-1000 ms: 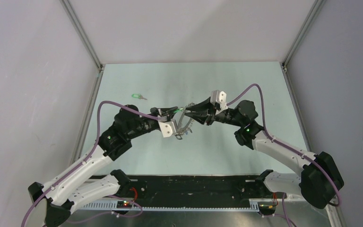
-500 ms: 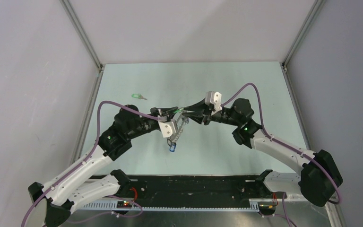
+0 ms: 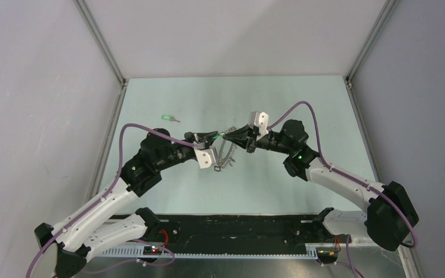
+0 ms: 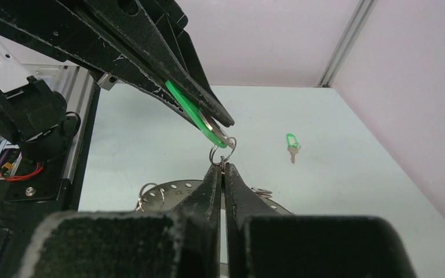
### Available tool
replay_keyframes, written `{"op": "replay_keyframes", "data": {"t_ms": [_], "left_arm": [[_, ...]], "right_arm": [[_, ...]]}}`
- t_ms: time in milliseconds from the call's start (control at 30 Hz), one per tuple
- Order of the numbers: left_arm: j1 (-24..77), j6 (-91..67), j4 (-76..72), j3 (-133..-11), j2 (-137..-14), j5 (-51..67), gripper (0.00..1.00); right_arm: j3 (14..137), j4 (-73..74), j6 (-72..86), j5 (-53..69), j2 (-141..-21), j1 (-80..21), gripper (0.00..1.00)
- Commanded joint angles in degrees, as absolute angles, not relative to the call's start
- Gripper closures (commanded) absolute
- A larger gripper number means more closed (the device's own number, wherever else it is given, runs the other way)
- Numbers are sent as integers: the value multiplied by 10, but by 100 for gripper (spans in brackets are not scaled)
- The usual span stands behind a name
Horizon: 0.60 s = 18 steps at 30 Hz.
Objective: Remove the keys from the keyring
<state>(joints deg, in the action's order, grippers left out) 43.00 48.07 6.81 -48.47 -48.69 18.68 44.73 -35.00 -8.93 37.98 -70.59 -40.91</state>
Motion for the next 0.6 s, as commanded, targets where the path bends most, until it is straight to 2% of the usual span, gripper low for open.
{"op": "replay_keyframes", "data": {"t_ms": [0, 333, 567], "left_arm": [[429, 487, 25, -492, -467, 178, 100], [425, 487, 26, -490, -464, 171, 100], [425, 486, 25, -490, -469, 193, 100]], "right_arm": [[473, -323, -104, 370, -685, -410, 100], [461, -301, -71, 366, -631, -385, 100], [411, -450, 25, 366, -626, -369, 100]]}}
